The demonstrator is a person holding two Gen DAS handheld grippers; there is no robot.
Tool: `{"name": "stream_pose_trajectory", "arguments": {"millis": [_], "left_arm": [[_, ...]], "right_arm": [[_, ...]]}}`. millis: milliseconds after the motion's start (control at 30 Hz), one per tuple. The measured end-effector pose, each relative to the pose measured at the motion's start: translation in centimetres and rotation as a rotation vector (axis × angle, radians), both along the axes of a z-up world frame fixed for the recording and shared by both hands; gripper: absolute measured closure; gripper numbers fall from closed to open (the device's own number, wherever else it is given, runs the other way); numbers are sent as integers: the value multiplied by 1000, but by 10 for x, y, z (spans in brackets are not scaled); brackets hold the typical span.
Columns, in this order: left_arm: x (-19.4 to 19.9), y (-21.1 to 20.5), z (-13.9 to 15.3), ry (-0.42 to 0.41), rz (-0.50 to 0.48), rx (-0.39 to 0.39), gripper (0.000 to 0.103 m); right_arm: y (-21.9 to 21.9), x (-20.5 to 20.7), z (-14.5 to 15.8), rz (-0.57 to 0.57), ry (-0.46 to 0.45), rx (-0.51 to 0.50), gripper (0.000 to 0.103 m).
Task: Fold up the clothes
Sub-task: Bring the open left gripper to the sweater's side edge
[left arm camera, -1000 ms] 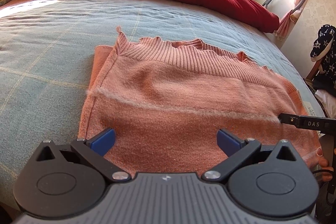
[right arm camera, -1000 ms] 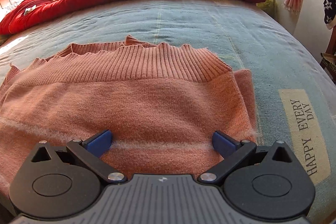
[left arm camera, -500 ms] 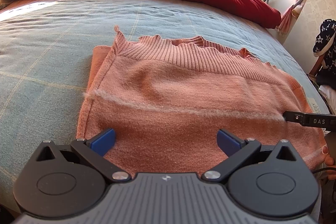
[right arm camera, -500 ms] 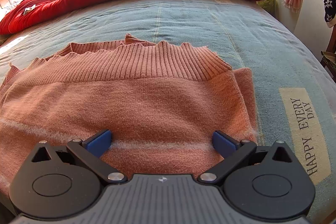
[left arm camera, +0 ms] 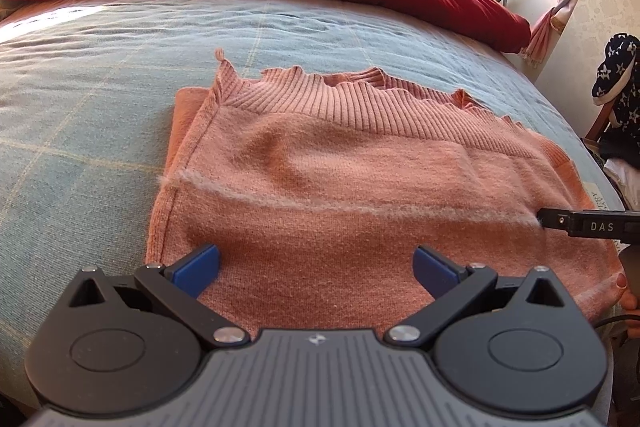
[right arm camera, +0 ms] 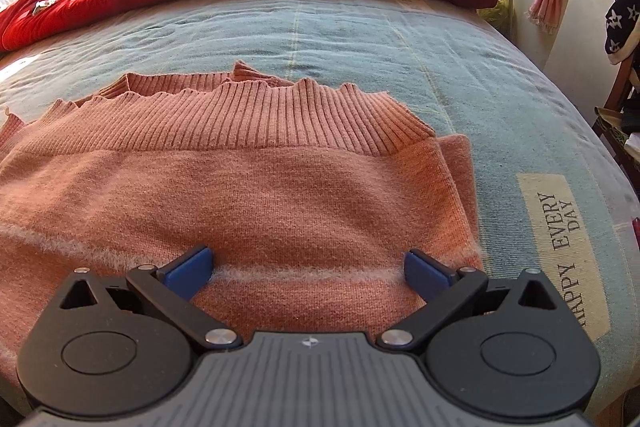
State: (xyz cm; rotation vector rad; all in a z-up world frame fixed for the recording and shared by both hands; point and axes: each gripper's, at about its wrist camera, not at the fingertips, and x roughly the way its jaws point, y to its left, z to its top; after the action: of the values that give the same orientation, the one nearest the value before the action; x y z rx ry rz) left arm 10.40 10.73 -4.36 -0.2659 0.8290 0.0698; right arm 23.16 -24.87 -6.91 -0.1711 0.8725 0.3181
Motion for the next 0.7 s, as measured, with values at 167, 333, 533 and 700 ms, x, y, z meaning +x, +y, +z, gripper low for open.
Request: {"name": "stream_pose_trajectory", "arguments": {"millis": [167, 333, 533, 700], "left_arm": [[-2, 2, -1, -9, -8, -10, 1], [-4, 6, -1, -18, -12, -28, 1], [-5, 7, -1, -20, -16, -36, 1], [-4, 8, -1, -18, -19, -41, 1]], "right_arm": [[8, -7, 3, -5, -39, -59, 0], [14, -13, 9, -1, -51, -76, 0], [22, -21, 24, 95, 7, 80, 0], [32, -21, 31, 149, 66, 184, 0]]}}
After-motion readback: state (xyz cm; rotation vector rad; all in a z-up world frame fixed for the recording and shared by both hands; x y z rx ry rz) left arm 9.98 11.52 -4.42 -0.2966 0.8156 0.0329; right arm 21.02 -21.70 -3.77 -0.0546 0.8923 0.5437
